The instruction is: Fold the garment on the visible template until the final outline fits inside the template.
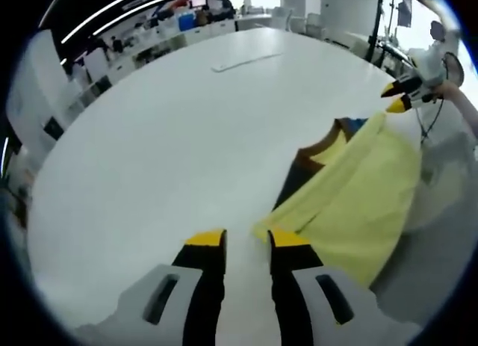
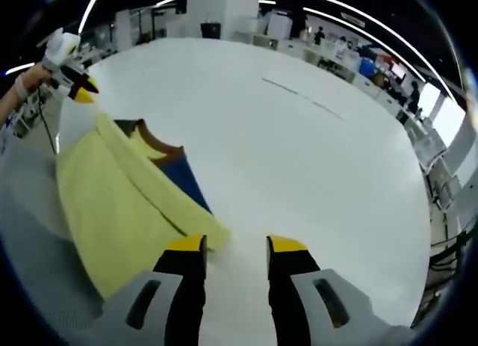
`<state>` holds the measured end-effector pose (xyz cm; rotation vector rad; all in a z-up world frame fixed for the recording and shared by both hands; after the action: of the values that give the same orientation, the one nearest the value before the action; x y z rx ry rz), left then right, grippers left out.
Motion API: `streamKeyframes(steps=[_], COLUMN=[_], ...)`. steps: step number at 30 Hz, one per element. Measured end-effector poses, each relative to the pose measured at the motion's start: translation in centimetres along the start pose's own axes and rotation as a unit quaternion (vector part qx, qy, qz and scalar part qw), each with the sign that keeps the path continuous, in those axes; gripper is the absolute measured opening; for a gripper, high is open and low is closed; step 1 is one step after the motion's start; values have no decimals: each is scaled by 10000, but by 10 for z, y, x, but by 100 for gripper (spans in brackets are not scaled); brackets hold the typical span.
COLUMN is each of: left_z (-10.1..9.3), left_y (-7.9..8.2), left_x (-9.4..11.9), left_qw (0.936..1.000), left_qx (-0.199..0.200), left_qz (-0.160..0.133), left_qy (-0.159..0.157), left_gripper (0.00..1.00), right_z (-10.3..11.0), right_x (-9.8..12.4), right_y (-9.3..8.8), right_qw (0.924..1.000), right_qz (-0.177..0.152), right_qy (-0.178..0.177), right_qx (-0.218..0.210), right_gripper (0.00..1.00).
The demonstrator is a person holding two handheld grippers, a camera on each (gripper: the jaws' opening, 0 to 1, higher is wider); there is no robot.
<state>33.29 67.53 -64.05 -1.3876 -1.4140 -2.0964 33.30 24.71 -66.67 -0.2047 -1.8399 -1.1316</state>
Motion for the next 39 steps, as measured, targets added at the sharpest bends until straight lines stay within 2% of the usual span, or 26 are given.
streamKeyframes(steps=[3,7,12,16,21,33,39], left_z=[-3,-4,-7,-10,-18,-31,-38], left_y=[-1,-1,-5,-10,-20,-37,-41], left_x=[4,10,16,17,21,33,38], left_qw=[9997,9999,9998,9996,9982,9957,9944], left_qx=[153,20,-100,-49,-36,7,34], left_qz=[37,-10,94,174,382,488,484], left_qy=[-161,-98,-117,-223,-460,-784,-943], left_gripper=[26,31,37,40,41,54,54], right_z=[0,2,6,9,17,36,45], right_x=[3,8,17,23,30,37,41], right_y=[-2,-7,-11,-13,-16,-27,-28], right_qw=[10000,10000,10000,9999,9995,9987,9977], right_qz=[0,3,18,109,217,272,270], right_qy=[-13,-31,-20,-33,80,348,542], right_qx=[-24,-38,-22,91,202,250,292], right_gripper=[32,34,36,39,43,52,56])
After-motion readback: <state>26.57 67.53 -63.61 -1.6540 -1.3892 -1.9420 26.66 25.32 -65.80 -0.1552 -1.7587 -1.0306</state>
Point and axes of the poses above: the point that each gripper's makers call its tool centre point, and the gripper's own axes: x roughly backward along the fingers, z roughly to its left, y roughly out of its top, the point moved 7 cm from there along x, roughly backward along the fingers, and after that the axes turned 1 degree about x, right-handed, at the moved point
